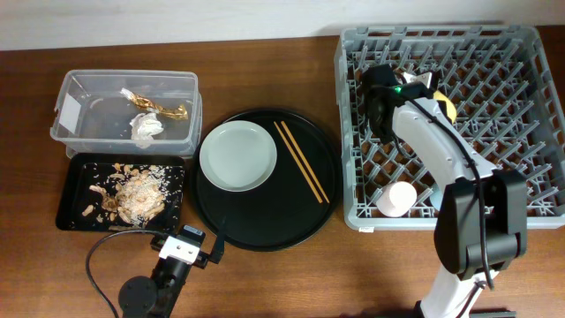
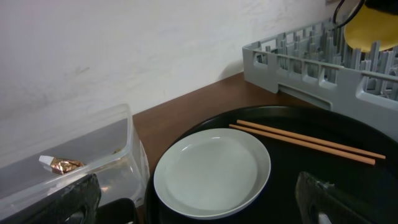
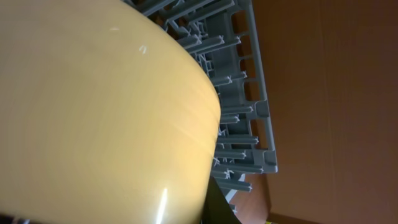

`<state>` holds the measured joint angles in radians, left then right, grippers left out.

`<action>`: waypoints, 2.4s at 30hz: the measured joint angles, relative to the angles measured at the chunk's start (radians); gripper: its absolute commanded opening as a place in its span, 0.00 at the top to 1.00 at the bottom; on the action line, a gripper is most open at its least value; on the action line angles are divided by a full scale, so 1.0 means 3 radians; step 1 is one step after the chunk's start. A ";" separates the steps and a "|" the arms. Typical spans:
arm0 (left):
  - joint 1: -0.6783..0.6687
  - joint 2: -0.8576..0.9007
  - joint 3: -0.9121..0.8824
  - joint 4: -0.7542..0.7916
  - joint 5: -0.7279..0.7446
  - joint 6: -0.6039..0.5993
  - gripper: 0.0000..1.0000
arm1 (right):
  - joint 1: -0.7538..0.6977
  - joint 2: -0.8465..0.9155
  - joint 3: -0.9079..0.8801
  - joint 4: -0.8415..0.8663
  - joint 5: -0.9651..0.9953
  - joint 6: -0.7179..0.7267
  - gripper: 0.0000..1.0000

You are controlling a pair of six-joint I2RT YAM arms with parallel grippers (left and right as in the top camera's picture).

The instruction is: Sort waste into correct bins and load items into the dishwasher rack

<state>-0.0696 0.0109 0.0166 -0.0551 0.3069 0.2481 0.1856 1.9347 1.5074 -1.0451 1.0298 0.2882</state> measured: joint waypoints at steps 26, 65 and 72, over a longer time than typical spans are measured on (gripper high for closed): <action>0.0000 0.0000 0.0000 0.0000 0.0000 0.0000 0.00 | -0.2171 0.0512 0.1414 -0.0698 -0.4042 0.0088 0.55; 0.0000 0.0000 0.0000 0.0000 0.0000 0.0000 0.00 | -0.0291 0.0835 0.1392 -0.1125 0.0505 0.0342 0.96; 0.0000 0.0000 0.0000 0.0000 0.0000 0.0000 0.00 | -0.0249 0.0852 0.1387 -0.1016 0.0352 0.0347 0.86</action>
<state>-0.0696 0.0109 0.0166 -0.0551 0.3069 0.2481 0.1108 2.1902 1.9236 -1.3499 1.1355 0.3923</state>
